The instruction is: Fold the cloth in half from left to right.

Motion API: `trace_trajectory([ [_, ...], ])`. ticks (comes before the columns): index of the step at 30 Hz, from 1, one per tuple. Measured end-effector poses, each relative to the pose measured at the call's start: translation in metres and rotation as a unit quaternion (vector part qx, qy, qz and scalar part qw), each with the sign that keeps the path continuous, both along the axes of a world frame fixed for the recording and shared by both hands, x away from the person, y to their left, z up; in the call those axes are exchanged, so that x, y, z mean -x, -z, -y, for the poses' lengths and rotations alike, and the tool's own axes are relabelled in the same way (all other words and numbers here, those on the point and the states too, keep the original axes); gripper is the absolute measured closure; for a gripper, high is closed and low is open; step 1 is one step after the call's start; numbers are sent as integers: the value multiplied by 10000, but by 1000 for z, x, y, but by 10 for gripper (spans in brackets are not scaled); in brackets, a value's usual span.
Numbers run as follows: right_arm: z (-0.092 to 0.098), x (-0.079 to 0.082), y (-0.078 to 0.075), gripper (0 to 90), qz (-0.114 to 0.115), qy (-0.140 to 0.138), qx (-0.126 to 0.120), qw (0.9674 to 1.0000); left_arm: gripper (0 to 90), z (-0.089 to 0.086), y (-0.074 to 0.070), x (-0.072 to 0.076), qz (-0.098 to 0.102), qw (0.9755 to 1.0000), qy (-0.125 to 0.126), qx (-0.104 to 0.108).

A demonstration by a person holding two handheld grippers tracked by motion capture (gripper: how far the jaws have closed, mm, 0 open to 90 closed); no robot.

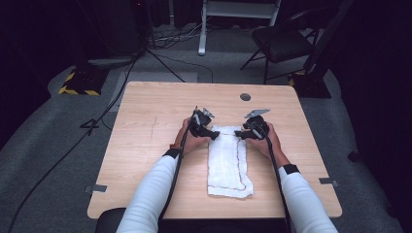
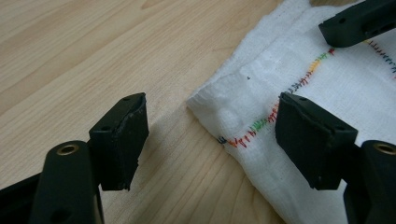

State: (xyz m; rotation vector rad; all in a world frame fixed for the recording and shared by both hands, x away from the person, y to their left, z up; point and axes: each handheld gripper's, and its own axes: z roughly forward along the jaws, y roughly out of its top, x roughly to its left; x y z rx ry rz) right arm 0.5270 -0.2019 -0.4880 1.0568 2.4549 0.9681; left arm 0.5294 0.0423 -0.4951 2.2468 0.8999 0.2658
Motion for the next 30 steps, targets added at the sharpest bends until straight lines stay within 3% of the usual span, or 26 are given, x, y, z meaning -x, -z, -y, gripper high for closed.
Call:
trace_trajectory([
  [3, 0, -2, 2, 454, -54, 18, -70, 10000, 273, 1, 2, -1, 26, 10000, 50, 38],
  [8, 1, -3, 4, 549, -178, -55, -268, 9995, 278, 2, 1, -1, 55, 9999, 87, -19],
  [10, 1, -3, 4, 637, -208, -174, -326, 9991, 296, 2, 0, -1, 9, 9998, 202, -4],
  [12, 0, -2, 4, 696, -235, -227, -349, 9989, 407, 3, 0, 0, 26, 9993, 359, 30],
  [17, -1, -2, 3, 788, -294, -314, -383, 9983, 533, 4, -2, 0, -50, 9988, 479, 82],
  [24, -7, -1, 0, 833, -180, -351, -141, 9991, 730, 4, -2, -3, -257, 9976, 567, 294],
  [30, -9, -2, -1, 844, -55, -337, -21, 9994, 785, 6, -2, -5, -203, 9979, 555, 284],
])
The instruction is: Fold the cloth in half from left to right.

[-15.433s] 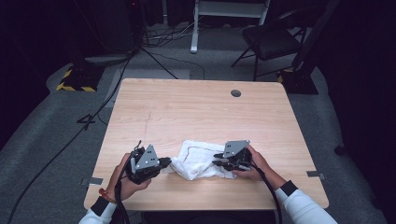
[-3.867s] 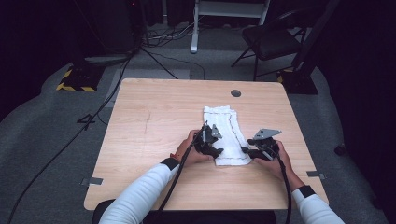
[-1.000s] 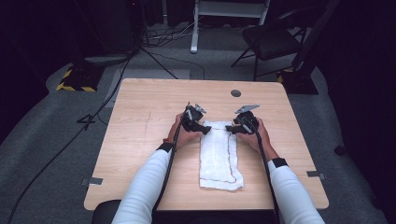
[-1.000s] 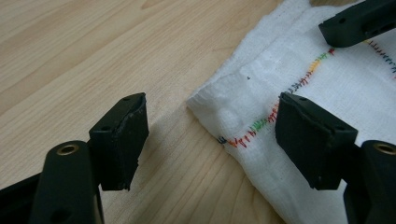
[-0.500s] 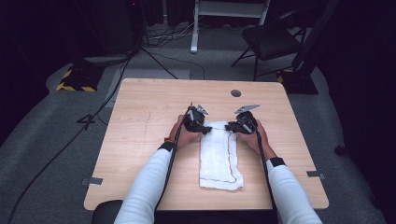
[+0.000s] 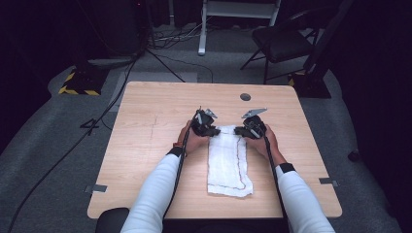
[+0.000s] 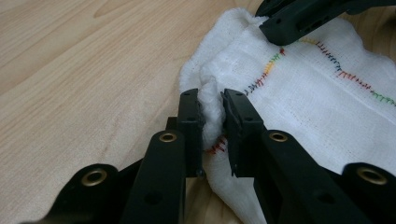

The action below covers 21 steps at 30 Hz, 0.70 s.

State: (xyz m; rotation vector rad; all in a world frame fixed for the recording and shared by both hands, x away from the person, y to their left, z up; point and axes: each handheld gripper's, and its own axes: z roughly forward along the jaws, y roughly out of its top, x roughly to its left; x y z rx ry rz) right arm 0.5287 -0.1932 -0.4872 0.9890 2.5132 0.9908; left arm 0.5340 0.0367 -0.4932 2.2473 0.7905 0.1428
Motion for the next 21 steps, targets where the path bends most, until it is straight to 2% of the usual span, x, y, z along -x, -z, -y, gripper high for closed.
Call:
trace_trajectory([
  [5, 0, -1, -3, 848, 158, 60, -6, 9999, 802, 2, -3, -4, 171, 9997, -97, -151],
  [9, -1, -1, -6, 851, 298, 103, 32, 9995, 805, 3, -7, -5, 257, 9994, -167, -174],
  [13, -1, 0, -13, 852, 445, 127, -59, 9989, 805, 0, -12, -6, 346, 9990, -267, -76],
  [16, -2, 0, -22, 853, 575, 124, -94, 9982, 806, -1, -19, -7, 486, 9982, -344, -32],
  [18, -3, 0, -27, 853, 652, 128, -117, 9977, 806, -3, -25, -8, 550, 9978, -356, -65],
  [21, -5, 0, -35, 854, 778, 139, -162, 9967, 806, -6, -32, -9, 656, 9971, -380, 53],
])
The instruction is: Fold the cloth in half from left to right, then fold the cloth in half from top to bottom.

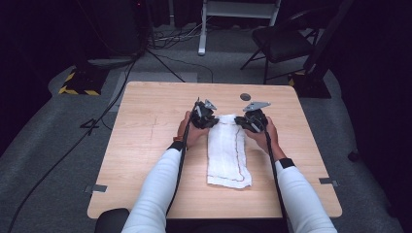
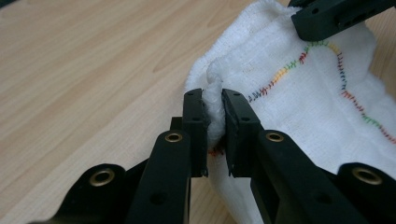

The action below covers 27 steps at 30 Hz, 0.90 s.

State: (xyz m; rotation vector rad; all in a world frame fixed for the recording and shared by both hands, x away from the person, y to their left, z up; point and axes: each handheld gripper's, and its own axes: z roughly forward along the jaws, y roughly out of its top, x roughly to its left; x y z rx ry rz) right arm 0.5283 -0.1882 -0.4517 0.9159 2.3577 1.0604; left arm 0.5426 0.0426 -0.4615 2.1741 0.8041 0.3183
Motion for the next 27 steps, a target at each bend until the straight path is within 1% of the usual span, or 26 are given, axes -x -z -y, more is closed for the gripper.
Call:
trace_trajectory([
  [2, -1, 0, -5, 854, 63, 4, -9, 10000, 806, -2, -4, 0, 55, 10000, 42, 28],
  [4, -1, 0, -9, 854, 125, 2, -18, 9999, 806, -4, -8, 0, 102, 9999, 32, 94],
  [5, -1, 1, -11, 855, 145, -6, -27, 9999, 806, -5, -10, -1, 147, 9999, 58, 65],
  [7, -2, 1, -15, 855, 186, -20, -45, 9998, 806, -6, -13, -1, 182, 9998, 26, 105],
  [9, -4, 3, -20, 855, 279, -38, -31, 9996, 806, -7, -17, 0, 208, 9998, 21, 78],
  [11, -5, 4, -22, 855, 296, -67, -33, 9995, 807, -7, -20, 0, 234, 9997, 26, 29],
  [12, -5, 4, -23, 856, 313, -76, -16, 9995, 807, -7, -22, 0, 245, 9997, 21, 37],
  [17, -4, 5, -28, 856, 405, -55, -69, 9991, 806, -6, -31, 1, 355, 9993, 60, -37],
  [19, -3, 6, -30, 856, 403, -77, -103, 9991, 805, -5, -34, 3, 401, 9991, 98, -115],
  [21, -3, 8, -33, 857, 443, -83, -98, 9989, 804, -5, -36, 7, 462, 9987, 147, -139],
  [23, -2, 12, -36, 857, 488, -116, -151, 9986, 804, -6, -39, 10, 504, 9985, 199, -127],
  [27, -1, 19, -41, 857, 570, -188, -112, 9981, 803, -9, -45, 18, 579, 9977, 332, -108],
])
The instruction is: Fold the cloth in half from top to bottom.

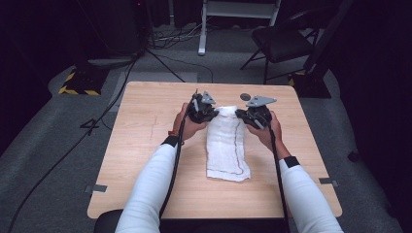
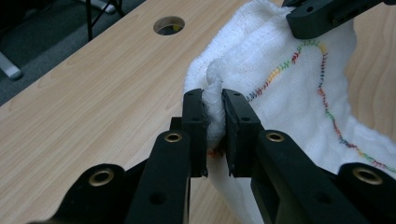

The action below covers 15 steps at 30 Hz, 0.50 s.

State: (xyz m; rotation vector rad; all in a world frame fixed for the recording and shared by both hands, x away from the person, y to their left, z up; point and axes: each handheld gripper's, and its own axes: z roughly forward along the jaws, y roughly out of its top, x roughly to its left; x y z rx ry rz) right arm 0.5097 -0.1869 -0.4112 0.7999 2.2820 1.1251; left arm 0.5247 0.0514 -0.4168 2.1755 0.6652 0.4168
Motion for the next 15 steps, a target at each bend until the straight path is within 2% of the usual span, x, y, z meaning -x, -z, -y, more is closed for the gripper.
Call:
trace_trajectory([
  [8, 5, 16, -5, 857, 109, -138, -23, 9998, 802, -3, -8, 18, 172, 9994, 291, -14],
  [15, 9, 25, -7, 857, 127, -260, -52, 9996, 800, -3, -12, 27, 200, 9987, 466, 8],
])
